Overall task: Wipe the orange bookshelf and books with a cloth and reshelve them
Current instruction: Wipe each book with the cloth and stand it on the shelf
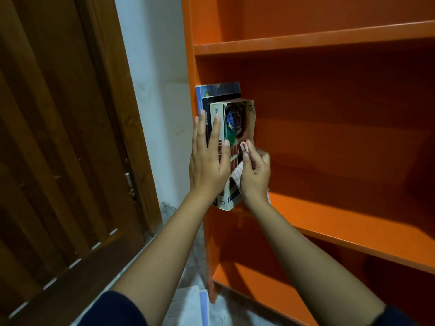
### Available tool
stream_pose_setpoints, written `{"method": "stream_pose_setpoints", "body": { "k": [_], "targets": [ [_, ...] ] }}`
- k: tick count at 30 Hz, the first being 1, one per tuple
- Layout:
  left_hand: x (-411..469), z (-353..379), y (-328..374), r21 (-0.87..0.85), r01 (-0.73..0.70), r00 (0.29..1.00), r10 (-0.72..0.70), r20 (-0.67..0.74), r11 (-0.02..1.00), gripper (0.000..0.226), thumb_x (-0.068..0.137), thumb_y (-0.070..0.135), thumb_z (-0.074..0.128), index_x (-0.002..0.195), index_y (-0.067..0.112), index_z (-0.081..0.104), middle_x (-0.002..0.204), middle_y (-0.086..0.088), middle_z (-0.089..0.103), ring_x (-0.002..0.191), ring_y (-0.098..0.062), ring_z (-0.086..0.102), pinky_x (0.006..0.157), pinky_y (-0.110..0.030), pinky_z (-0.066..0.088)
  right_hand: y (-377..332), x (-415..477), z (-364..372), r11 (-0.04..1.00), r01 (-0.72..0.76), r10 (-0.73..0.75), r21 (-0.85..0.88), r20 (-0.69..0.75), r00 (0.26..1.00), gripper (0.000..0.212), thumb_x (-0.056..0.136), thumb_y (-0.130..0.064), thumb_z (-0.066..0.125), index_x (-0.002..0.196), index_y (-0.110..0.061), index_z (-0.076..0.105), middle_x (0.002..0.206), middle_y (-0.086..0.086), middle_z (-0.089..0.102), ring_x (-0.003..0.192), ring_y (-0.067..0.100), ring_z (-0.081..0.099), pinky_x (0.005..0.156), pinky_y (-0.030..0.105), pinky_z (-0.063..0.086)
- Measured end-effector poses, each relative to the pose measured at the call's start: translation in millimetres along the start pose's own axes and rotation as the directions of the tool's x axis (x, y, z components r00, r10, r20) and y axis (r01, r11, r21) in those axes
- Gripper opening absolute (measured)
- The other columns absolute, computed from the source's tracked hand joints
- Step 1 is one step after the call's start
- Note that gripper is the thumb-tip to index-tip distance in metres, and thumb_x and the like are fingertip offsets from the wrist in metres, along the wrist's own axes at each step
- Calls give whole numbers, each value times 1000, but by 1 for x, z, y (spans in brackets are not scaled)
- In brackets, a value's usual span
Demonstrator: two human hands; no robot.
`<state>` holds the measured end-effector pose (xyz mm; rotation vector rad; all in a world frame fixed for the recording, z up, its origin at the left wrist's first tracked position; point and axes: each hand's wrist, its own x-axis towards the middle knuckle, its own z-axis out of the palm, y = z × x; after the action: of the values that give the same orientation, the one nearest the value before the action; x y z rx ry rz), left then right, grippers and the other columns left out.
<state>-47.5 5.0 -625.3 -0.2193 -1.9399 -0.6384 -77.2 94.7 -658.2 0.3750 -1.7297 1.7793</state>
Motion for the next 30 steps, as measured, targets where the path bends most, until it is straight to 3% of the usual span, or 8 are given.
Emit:
{"method": "stream_pose_setpoints", "body": {
  "k": [5,9,14,17,22,24,28,30],
  "targets": [
    [-11,-17,1,15,29,995,-31,94,999,52,99,27,34,149,20,18,159,-4,6,146,-16,0,110,-14,2,-10,-14,-7,999,42,-42,-31,14,999,35,96,-11,50,131,-17,53,101,-8,46,94,-9,46,81,1,34],
    [-51,-41,-16,50,55,977,-64,204,997,53,100,32,30,149,23,14,159,0,7,146,-11,-2,111,-13,-2,-19,-65,-20,996,79,-81,31,57,995,39,95,-6,49,132,-18,47,105,1,48,104,8,49,93,12,38],
    [-148,-73,-61,172,270,875,-316,366,947,50,101,28,35,149,19,21,158,-1,14,145,-10,5,112,-18,4,2,-165,-40,999,33,-37,35,107,994,39,93,3,49,130,-10,48,102,1,48,99,1,50,93,13,39],
    [-215,-87,-89,259,393,762,-470,446,882,49,101,27,36,147,16,26,157,-2,18,145,-14,11,115,-25,13,34,-219,-45,991,-135,135,-11,184,974,37,93,5,50,129,-6,50,101,4,48,96,-10,48,90,8,38],
    [-317,-97,-128,379,651,424,-730,536,657,48,98,30,41,142,9,35,149,-12,32,138,-23,29,110,-30,24,93,-275,-33,896,-421,443,-139,227,867,36,95,4,47,128,-9,51,102,10,47,88,-16,48,87,1,36],
    [-349,-95,-137,388,712,342,-772,536,585,62,89,42,40,135,-1,43,138,-21,42,129,-31,41,102,-31,31,115,-290,-23,847,-503,532,-174,230,815,33,95,0,48,127,-6,56,104,11,48,87,-11,51,82,2,38],
    [-412,-84,-169,524,734,83,-823,562,432,61,89,36,55,132,-6,44,134,-25,45,128,-39,42,105,-43,34,157,-311,0,657,-738,750,-153,231,620,18,87,-26,66,98,-13,62,93,12,50,72,19,56,64,32,49],
    [-436,-77,-184,554,729,44,-834,550,403,57,94,28,54,138,-3,37,141,-23,39,131,-37,39,106,-42,35,179,-323,5,639,-738,768,-217,223,600,30,73,-39,77,81,-17,58,87,12,48,74,24,53,66,38,46]
  ]
}}
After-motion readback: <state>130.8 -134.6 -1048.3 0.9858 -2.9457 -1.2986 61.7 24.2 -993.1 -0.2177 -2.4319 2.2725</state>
